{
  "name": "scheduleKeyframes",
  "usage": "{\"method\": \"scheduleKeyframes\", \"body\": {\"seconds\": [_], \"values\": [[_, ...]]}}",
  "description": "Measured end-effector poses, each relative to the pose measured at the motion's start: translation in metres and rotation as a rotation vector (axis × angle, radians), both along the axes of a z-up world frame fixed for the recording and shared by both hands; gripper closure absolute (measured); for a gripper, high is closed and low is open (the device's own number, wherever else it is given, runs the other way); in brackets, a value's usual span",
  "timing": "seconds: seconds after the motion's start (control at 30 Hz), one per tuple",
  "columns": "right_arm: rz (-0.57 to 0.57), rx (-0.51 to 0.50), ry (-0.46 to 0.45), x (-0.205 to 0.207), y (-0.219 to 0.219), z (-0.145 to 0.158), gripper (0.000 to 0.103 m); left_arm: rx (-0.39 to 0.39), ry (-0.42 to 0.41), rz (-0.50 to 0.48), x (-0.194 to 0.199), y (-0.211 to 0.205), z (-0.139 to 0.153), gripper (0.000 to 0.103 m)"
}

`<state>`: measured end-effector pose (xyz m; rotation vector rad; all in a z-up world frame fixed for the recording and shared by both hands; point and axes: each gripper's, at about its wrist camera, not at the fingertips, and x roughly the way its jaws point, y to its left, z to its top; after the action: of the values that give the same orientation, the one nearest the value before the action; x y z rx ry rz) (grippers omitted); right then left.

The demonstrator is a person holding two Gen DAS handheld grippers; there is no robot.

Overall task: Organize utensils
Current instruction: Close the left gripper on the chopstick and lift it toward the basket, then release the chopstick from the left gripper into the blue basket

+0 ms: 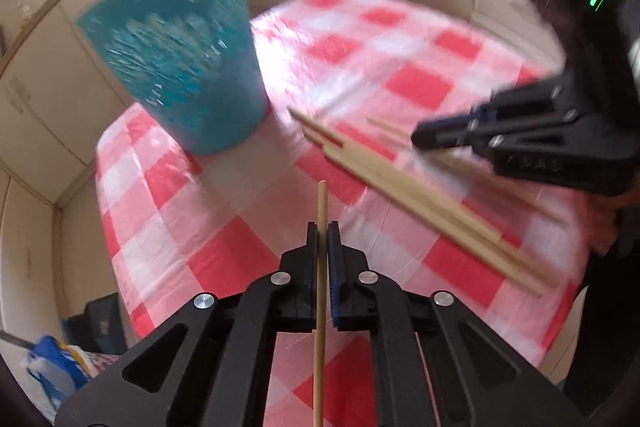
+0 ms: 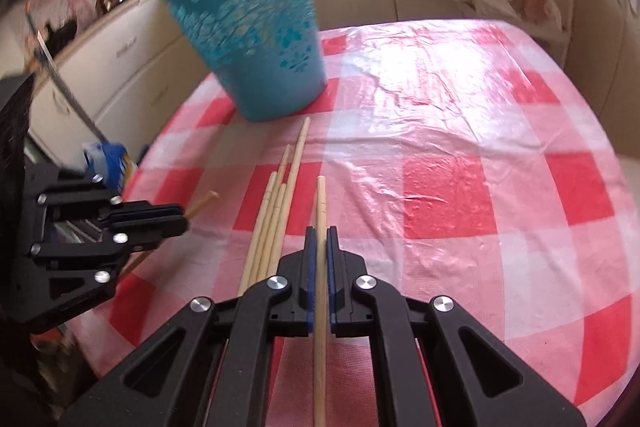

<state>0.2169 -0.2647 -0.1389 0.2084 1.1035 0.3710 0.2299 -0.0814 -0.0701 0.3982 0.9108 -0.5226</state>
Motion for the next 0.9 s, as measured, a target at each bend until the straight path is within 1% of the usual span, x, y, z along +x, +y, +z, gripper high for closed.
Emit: {"method": "scheduleKeyframes", "body": {"seconds": [0.03, 0.1, 0.13, 0.2, 0.23, 0.33, 0.43, 0.47, 0.63, 0.7, 0.77, 0.9], "values": [[-0.025, 0.03, 0.008, 0.001, -0.006, -0.001, 0.097, -0.055, -0.021, 0.017, -0.003, 0.006, 0.011, 0.098], [-0.05, 0.047, 0.008, 0.002, -0.01, -0.001, 0.097, -0.182, -0.084, 0.049, -0.007, 0.022, 0.039, 0.098], [-0.059, 0.058, 0.009, 0.003, -0.011, -0.001, 0.097, -0.257, -0.131, 0.066, -0.008, 0.032, 0.057, 0.098], [-0.066, 0.056, 0.01, 0.003, -0.01, -0.001, 0.097, -0.352, -0.2, 0.095, -0.004, 0.044, 0.084, 0.098], [-0.069, 0.05, 0.007, 0.003, -0.01, 0.0, 0.097, -0.411, -0.253, 0.115, -0.001, 0.052, 0.103, 0.098], [-0.067, 0.039, 0.011, 0.003, -0.008, 0.0, 0.097, -0.507, -0.382, 0.165, 0.013, 0.063, 0.145, 0.098], [-0.062, 0.027, 0.01, 0.002, -0.007, 0.0, 0.097, -0.552, -0.492, 0.213, 0.032, 0.062, 0.173, 0.098], [-0.061, 0.024, 0.011, 0.003, -0.006, 0.0, 0.097, -0.57, -0.54, 0.239, 0.044, 0.06, 0.183, 0.098], [-0.065, 0.022, 0.016, 0.003, -0.007, -0.003, 0.097, -0.626, -0.672, 0.366, 0.094, 0.058, 0.214, 0.098], [-0.07, 0.023, 0.016, 0.003, -0.009, -0.003, 0.097, -0.634, -0.698, 0.404, 0.114, 0.057, 0.217, 0.098], [-0.073, 0.025, 0.018, 0.003, -0.009, -0.003, 0.097, -0.635, -0.709, 0.433, 0.131, 0.053, 0.214, 0.098], [-0.072, 0.023, 0.022, 0.004, -0.009, -0.003, 0.097, -0.611, -0.689, 0.487, 0.162, 0.046, 0.192, 0.098]]}}
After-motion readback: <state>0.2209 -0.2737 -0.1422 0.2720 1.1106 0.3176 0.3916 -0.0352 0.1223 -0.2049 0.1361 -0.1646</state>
